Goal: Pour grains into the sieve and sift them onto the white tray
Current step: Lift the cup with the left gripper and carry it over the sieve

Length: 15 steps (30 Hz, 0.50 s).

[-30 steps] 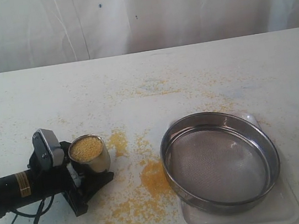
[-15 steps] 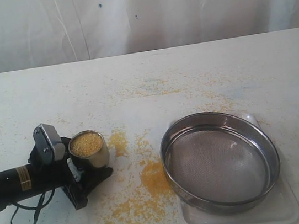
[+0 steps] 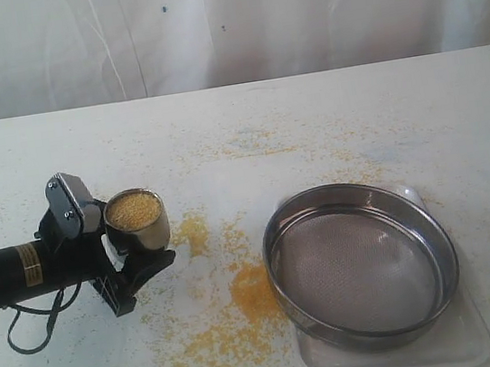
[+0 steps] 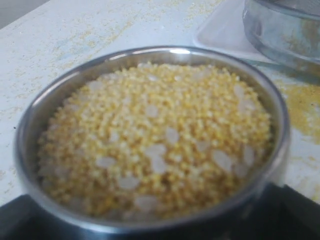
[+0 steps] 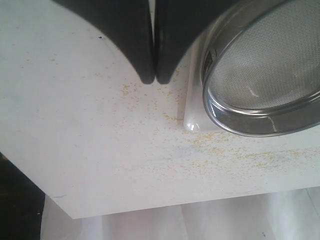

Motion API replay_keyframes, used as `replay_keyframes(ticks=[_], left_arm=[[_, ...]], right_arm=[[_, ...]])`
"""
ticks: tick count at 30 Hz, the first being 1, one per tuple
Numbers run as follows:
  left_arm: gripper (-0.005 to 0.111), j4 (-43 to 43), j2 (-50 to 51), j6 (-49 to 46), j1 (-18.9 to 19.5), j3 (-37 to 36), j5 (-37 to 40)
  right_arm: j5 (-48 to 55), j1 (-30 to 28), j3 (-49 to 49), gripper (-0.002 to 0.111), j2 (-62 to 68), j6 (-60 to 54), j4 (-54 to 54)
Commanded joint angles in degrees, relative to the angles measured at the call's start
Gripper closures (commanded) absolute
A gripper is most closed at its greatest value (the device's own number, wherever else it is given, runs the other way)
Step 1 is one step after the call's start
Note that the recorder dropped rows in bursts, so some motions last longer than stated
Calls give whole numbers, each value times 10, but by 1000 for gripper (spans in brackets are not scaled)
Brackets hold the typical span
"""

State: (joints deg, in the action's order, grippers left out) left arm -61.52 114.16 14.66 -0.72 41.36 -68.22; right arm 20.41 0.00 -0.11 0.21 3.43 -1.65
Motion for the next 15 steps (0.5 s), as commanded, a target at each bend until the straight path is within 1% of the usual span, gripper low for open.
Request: replay_keyframes(ticks=[1, 3, 6, 10, 13, 15], left_arm=[[107, -21, -31, 36, -6, 1, -17], [107, -21, -47, 46, -21, 1, -17], [107, -6, -76, 49, -57, 1, -17], [107, 78, -114, 49, -119, 1, -17], [107, 164, -131, 49, -162, 7, -17], [107, 187, -131, 49, -187, 22, -17]], right_arm=[[-3, 0, 1, 108, -2, 0, 0], [-3, 0, 1, 108, -2, 0, 0], [-3, 0, 1, 108, -2, 0, 0], [-3, 0, 1, 108, -2, 0, 0], [-3, 0, 1, 108, -2, 0, 0], [-3, 0, 1, 108, -2, 0, 0]])
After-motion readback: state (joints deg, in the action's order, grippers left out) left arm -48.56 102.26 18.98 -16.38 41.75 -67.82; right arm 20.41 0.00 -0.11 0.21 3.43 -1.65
